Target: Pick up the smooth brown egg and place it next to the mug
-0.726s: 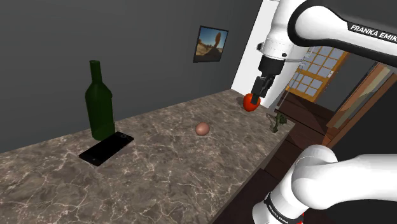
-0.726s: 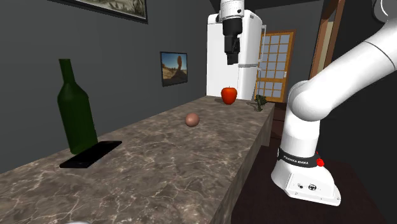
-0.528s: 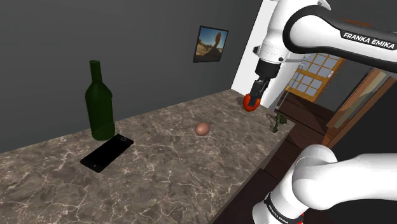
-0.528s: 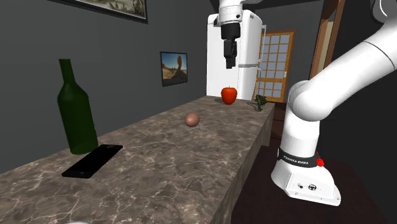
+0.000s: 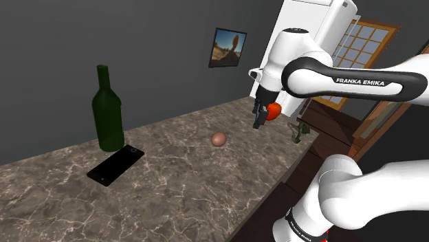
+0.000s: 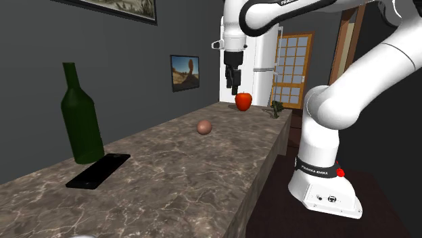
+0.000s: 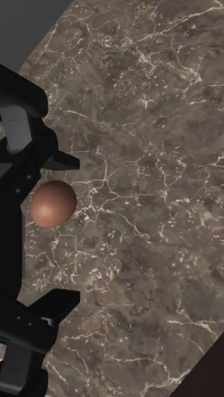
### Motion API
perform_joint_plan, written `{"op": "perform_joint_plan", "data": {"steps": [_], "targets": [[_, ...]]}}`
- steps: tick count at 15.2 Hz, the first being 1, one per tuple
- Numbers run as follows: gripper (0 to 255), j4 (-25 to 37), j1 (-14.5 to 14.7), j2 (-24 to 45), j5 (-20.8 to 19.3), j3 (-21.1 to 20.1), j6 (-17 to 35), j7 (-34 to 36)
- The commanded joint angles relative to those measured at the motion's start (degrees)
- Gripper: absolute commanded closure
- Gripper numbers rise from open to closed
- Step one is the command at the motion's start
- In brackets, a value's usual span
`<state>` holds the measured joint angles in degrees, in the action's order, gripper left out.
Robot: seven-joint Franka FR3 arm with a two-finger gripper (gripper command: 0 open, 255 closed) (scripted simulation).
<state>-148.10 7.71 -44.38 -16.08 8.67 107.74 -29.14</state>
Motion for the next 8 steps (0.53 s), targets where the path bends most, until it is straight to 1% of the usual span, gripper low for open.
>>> {"op": "perform_joint_plan", "data": {"steps": [1,5,8], "targets": [[0,-3.16,1.69,1.17,-2.64,1.43,6.71,-5.21],[0,-7.62,4.63,5.65,-7.93,4.59,19.99,-14.54],[0,-10.0,6.53,10.5,-12.17,7.08,30.55,-21.13]]}}
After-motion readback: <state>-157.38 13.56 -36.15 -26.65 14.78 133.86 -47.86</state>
